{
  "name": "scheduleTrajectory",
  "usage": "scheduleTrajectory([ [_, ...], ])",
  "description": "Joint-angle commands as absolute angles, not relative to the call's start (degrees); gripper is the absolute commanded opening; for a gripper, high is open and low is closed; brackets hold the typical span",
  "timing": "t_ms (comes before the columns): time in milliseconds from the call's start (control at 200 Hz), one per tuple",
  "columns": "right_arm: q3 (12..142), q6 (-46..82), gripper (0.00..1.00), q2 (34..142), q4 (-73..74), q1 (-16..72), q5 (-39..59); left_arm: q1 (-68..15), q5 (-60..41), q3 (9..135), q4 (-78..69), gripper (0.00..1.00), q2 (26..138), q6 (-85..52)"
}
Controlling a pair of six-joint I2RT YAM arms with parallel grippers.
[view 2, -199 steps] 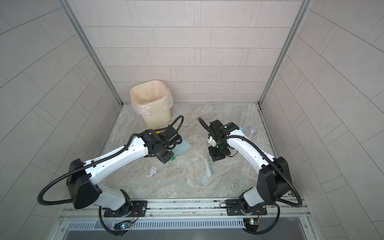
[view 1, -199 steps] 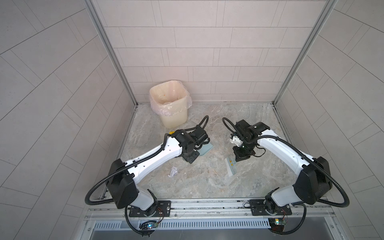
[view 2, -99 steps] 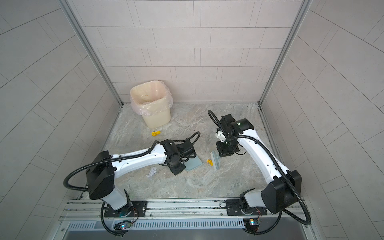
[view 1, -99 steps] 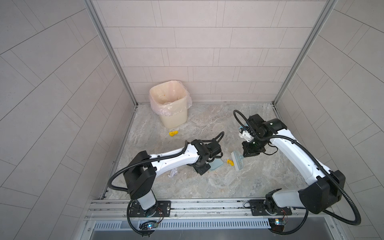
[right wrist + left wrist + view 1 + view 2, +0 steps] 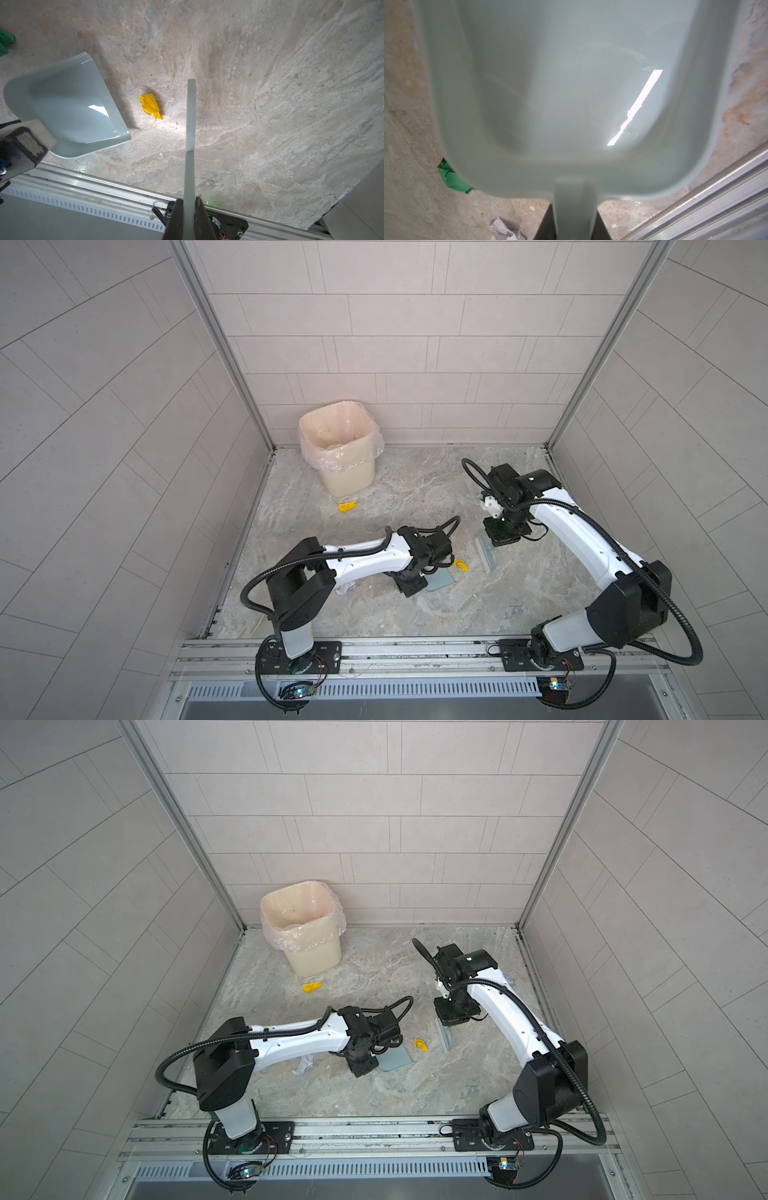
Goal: Sweep away the paper scraps from the table
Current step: 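Set the dustpan beside the yellow scrap with the left while the right aligns the brush, then sweep the yellow scrap into the dustpan with the right gripper's brush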
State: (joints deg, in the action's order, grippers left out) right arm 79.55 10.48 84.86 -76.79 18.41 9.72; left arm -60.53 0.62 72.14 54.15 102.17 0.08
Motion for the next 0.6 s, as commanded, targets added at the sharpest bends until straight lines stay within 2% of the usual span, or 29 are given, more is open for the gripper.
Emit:
scheduleTrajectory([
  [0,81.7,9.8,0.0,86.2,-77.3,19.5,6.6,-60.7,0.5,74.0,53.5,0.0,104.0,2.2],
  [595,82.7,12.0,0.0,91.4,-75.7,25.7,6.9,-60.6,1.3,76.0,51.5,0.0,108.1,4.4],
])
